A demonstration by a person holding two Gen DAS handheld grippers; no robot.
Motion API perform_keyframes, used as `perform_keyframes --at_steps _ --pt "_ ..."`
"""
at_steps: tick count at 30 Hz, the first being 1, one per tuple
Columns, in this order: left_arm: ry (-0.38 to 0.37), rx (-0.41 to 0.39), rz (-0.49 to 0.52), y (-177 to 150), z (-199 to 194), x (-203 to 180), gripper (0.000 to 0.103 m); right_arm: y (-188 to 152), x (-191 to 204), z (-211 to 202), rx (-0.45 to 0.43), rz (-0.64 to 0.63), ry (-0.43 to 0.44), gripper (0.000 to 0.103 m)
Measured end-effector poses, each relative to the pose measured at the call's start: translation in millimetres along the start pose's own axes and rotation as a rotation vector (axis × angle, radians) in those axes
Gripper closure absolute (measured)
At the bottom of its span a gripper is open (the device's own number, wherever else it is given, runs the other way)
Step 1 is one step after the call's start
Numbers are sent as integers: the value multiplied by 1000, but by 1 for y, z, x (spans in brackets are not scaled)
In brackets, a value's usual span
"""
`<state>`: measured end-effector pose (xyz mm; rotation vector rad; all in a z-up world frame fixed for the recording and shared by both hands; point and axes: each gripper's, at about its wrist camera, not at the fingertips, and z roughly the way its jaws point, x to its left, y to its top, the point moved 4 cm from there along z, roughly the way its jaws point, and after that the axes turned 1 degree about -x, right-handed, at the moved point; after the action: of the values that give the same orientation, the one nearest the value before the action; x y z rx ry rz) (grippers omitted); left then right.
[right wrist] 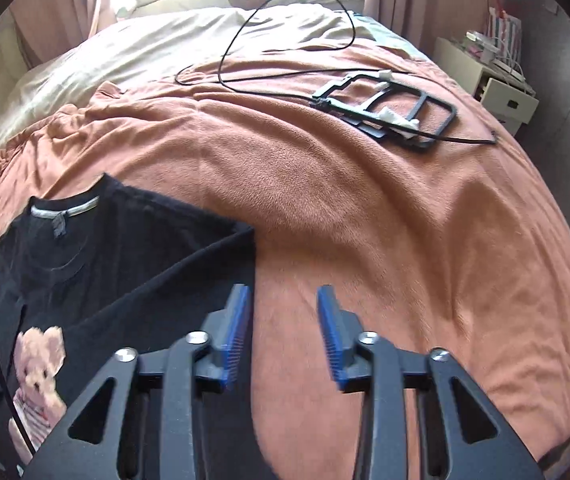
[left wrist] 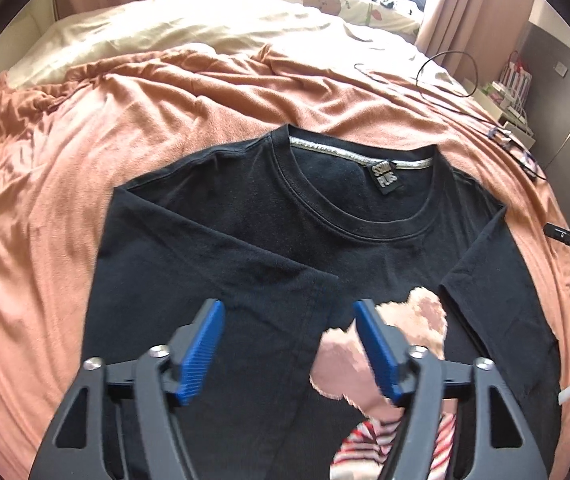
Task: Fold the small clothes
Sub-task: 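Raise both grippers up and back from the side-folded black shirt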
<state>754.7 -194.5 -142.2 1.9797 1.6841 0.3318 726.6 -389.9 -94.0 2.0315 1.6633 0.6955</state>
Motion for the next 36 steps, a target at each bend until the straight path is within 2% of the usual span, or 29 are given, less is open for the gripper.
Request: perform_keyframes --at_steps 1,2,4,7,10,19,36 --pt "-1 -5 1 -1 -7 0 16 -4 2 -15 -14 -2 8 26" --pt "2 -15 -1 -4 -17 0 8 -9 3 -28 -24 -3 14 23" --pt "2 -35 -14 -9 -37 1 2 -17 4 -53 -23 1 51 16" --pt "-5 -39 -16 -15 -65 1 1 -33 10 -88 -24 -21 87 0" --pt "18 -56 0 -22 -94 2 1 -47 12 -121 -25 -35 123 0" --pt "3 -133 4 -54 -188 7 1 -85 -2 -220 -84 -6 132 0" --pt "-7 -247 -23 -138 -321 22 1 -175 -21 -331 -158 53 132 0"
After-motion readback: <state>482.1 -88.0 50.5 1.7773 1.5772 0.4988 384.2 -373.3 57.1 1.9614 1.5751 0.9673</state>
